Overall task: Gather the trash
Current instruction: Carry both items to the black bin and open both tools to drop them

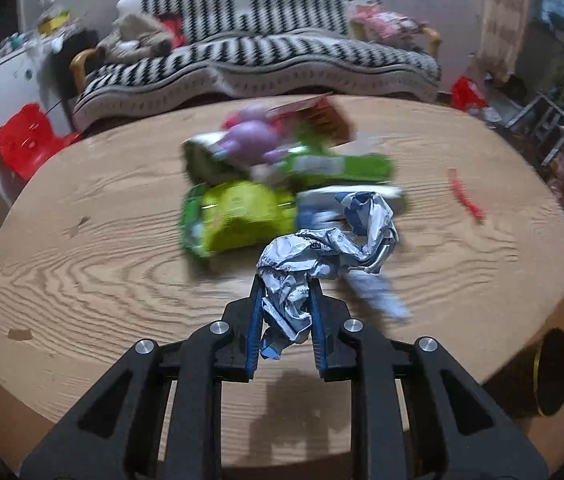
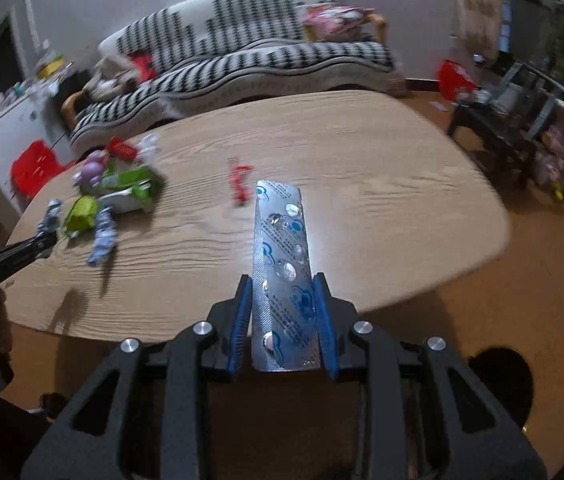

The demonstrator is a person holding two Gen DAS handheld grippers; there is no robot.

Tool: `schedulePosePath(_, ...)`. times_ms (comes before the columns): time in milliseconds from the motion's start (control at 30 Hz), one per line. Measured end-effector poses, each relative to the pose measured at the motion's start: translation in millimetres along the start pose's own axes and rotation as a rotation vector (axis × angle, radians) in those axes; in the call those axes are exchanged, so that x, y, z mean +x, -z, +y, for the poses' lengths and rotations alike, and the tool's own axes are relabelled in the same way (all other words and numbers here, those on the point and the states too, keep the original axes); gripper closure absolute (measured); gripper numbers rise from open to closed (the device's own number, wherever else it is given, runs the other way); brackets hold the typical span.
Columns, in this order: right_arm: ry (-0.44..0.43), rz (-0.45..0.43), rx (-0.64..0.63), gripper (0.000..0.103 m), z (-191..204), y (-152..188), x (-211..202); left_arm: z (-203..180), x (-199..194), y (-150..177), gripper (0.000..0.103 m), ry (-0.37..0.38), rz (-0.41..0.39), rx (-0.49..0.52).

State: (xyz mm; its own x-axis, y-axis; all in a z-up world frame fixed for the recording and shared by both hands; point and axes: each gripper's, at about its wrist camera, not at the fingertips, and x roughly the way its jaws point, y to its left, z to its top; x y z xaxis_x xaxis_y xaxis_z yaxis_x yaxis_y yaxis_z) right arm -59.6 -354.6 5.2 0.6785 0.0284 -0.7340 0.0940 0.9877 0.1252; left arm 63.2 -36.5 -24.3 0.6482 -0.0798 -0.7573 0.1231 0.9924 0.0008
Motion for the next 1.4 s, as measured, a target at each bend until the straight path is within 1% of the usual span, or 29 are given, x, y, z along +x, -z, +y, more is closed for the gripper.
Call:
schedulePosePath(100, 0.051, -0.021, 0.069, 0.072, -42, 11, -19, -48, -10, 4, 0.083, 0.089, -0.020, 0.056)
schedulePosePath(167, 0.102, -0.029, 0.129, 0.072, -78, 23, -32, -81, -14, 12, 0.083, 0.148, -0.022, 0.093)
schedulePosePath(200, 0.118, -0.029, 0.152, 0.072, -92, 28, -36, -105, -15, 14, 0.083, 0.190, -0.021, 0.128)
schedulePosePath(267, 0.169, -0.023, 0.218, 0.072, -128, 44, -46, -141, -17, 22, 0.083, 0.247, -0.027, 0.182)
schedulePosePath(300, 0.184, -0.018, 0.235, 0.072, -139, 49, -48, -169, -18, 27, 0.083, 0.288, -0.026, 0.223)
schedulePosePath(400, 0.245, 0.003, 0.318, 0.072, -187, 75, -57, -226, -16, 42, 0.083, 0.383, -0.008, 0.291)
schedulePosePath(433, 0.258, 0.010, 0.339, 0.072, -199, 83, -60, -255, -14, 51, 0.083, 0.438, 0.011, 0.320)
schedulePosePath(500, 0.281, 0.035, 0.396, 0.072, -228, 102, -60, -290, -9, 63, 0.083, 0.495, 0.044, 0.354)
schedulePosePath(533, 0.287, 0.048, 0.418, 0.072, -238, 110, -59, -315, -4, 73, 0.083, 0.531, 0.072, 0.377)
schedulePosePath(600, 0.297, 0.078, 0.464, 0.072, -259, 125, -54, -357, 6, 92, 0.083, 0.586, 0.127, 0.414)
schedulePosePath(667, 0.307, 0.105, 0.502, 0.072, -278, 138, -50, -389, 17, 109, 0.083, 0.622, 0.184, 0.441)
schedulePosePath(800, 0.310, 0.131, 0.575, 0.072, -312, 157, -44, -441, 37, 140, 0.083, 0.672, 0.271, 0.476)
schedulePosePath(867, 0.321, 0.144, 0.599, 0.072, -322, 165, -40, -460, 50, 148, 0.083, 0.675, 0.294, 0.493)
schedulePosePath(933, 0.324, 0.157, 0.616, 0.071, -327, 172, -36, -472, 56, 159, 0.083, 0.678, 0.309, 0.509)
schedulePosePath(1067, 0.322, 0.186, 0.642, 0.071, -345, 184, -27, -490, 78, 169, 0.083, 0.676, 0.354, 0.528)
schedulePosePath(1200, 0.321, 0.189, 0.664, 0.071, -354, 189, -26, -499, 85, 174, 0.082, 0.669, 0.343, 0.553)
schedulePosePath(1267, 0.320, 0.195, 0.679, 0.070, -358, 188, -20, -507, 87, 178, 0.078, 0.679, 0.342, 0.564)
schedulePosePath(1300, 0.320, 0.199, 0.685, 0.065, -359, 189, -19, -507, 86, 179, 0.067, 0.679, 0.341, 0.569)
schedulePosePath(1333, 0.323, 0.208, 0.691, 0.059, -361, 190, -19, -509, 86, 179, 0.054, 0.679, 0.341, 0.571)
schedulePosePath(1367, 0.326, 0.205, 0.693, 0.050, -361, 189, -18, -511, 85, 181, 0.048, 0.681, 0.335, 0.571)
schedulePosePath(1400, 0.328, 0.200, 0.693, 0.047, -360, 189, -19, -511, 85, 181, 0.039, 0.679, 0.327, 0.570)
